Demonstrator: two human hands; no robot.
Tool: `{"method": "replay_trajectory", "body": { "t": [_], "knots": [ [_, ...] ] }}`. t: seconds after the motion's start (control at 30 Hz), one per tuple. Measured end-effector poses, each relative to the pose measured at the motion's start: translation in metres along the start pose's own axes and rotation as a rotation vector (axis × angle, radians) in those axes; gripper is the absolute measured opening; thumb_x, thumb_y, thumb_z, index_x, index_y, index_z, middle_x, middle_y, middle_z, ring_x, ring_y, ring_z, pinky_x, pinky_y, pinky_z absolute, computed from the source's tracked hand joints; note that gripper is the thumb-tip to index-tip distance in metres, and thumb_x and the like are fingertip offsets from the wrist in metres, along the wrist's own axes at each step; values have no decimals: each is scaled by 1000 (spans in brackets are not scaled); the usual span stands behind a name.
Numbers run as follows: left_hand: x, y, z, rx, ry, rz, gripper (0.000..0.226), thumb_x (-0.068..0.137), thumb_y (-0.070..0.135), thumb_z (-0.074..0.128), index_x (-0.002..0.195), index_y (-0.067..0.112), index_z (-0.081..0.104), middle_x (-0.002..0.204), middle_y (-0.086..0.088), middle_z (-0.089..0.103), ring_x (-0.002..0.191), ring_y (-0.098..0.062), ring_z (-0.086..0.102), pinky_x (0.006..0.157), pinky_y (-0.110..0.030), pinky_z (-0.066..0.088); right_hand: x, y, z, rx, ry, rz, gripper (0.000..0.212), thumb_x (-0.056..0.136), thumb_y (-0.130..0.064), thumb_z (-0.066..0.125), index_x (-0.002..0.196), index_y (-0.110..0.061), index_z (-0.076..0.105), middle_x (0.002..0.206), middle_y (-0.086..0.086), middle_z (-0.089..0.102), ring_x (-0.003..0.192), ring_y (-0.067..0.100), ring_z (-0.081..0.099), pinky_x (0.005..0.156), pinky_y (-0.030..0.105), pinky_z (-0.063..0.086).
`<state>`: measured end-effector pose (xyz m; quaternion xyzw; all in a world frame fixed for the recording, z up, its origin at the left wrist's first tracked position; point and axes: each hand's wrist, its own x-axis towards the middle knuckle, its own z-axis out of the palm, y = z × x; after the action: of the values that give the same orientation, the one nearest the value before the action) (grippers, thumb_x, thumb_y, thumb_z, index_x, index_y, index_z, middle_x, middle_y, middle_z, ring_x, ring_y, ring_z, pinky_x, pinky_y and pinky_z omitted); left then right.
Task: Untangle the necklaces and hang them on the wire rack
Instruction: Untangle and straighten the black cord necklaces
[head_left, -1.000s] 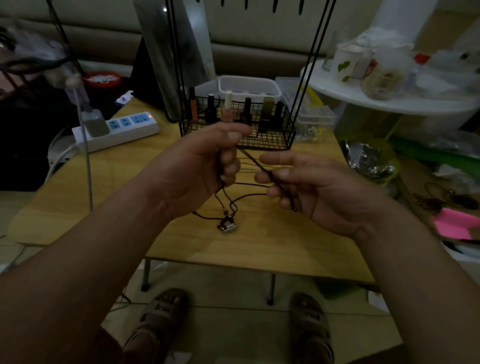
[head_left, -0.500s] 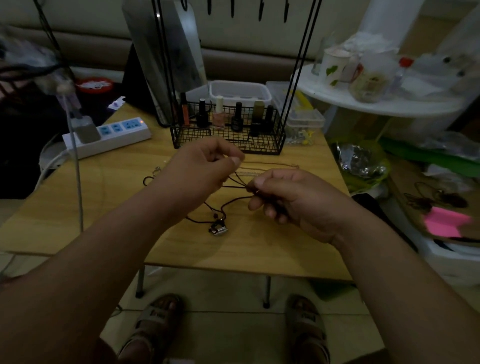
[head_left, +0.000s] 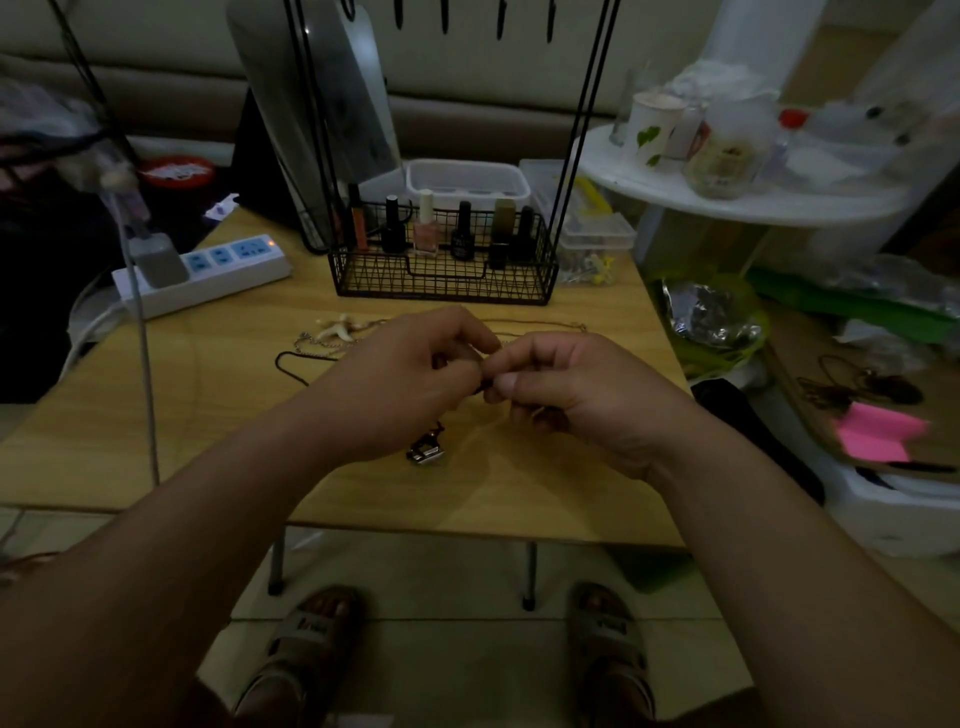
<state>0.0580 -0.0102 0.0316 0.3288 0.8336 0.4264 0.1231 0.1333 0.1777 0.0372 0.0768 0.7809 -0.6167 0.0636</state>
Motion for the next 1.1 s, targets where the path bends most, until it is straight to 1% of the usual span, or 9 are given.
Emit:
{"method": "replay_trajectory", "body": {
  "t": [0.1, 0.23, 0.37, 0.47, 0.53, 0.6, 0.8, 0.97, 1.1],
  "knots": [
    [-2, 2, 0, -67, -104, -29, 15, 101, 22, 60, 113, 30, 66, 87, 9, 77, 76, -11, 69, 69, -35, 54, 3, 0, 0, 52, 66, -18, 13, 94, -4, 69, 99, -15, 72, 81, -1, 74, 68, 9, 63, 61, 24, 47],
    [-2, 1, -5, -100, -117, -53, 7, 103, 24, 62, 105, 23, 69, 90, 6, 79, 76, -10, 69, 71, -31, 54, 7, 0, -3, 95, 136, -49, 11, 91, -5, 72, 95, -14, 70, 77, -1, 72, 68, 10, 63, 61, 26, 47],
    [1, 1, -9, -191, -127, -88, 12, 104, 22, 61, 102, 16, 71, 93, 1, 80, 79, -8, 68, 75, -26, 53, 9, -1, -4, 116, 152, -88, 12, 89, -3, 74, 93, -14, 72, 75, -2, 70, 70, 11, 62, 61, 25, 48],
    [3, 2, -8, -252, -139, -94, 21, 105, 31, 58, 106, 14, 71, 95, 0, 80, 86, -13, 70, 84, -33, 56, 10, -1, -3, 95, 147, -134, 12, 87, -4, 75, 94, -14, 73, 79, 0, 70, 70, 9, 61, 62, 25, 49],
    [3, 3, -7, -227, -117, -84, 21, 103, 33, 61, 105, 14, 70, 93, 1, 80, 84, -12, 70, 85, -35, 56, 9, -1, -2, 98, 124, -157, 14, 86, -2, 75, 97, -11, 73, 81, 1, 69, 72, 10, 61, 63, 25, 50],
    [3, 3, -7, -255, -80, -82, 16, 103, 27, 62, 104, 12, 68, 90, -2, 79, 83, -13, 71, 84, -36, 56, 9, -2, -4, 123, 103, -167, 17, 88, 2, 72, 100, -11, 73, 81, 1, 68, 74, 11, 62, 63, 24, 51],
    [1, 4, -17, -330, -33, -96, 12, 102, 19, 63, 107, 8, 66, 92, -6, 79, 87, -20, 71, 95, -46, 57, 9, -2, -16, 295, 161, -203, 18, 97, 1, 61, 108, -8, 72, 90, 5, 75, 79, 14, 69, 69, 24, 57],
    [-2, 4, -18, -374, -93, -95, 10, 101, 12, 62, 109, 9, 68, 97, -7, 79, 93, -23, 74, 88, -31, 59, 8, -4, -13, 337, 196, -249, 18, 99, 0, 58, 110, -9, 70, 88, 4, 76, 80, 15, 71, 70, 26, 58],
    [-3, 5, -16, -432, -117, -78, 12, 99, 3, 63, 109, 7, 68, 97, -9, 79, 86, -18, 72, 82, -23, 58, 9, -4, -12, 369, 236, -256, 15, 99, -1, 60, 108, -10, 66, 92, 6, 76, 79, 16, 71, 68, 27, 58]
  ]
}}
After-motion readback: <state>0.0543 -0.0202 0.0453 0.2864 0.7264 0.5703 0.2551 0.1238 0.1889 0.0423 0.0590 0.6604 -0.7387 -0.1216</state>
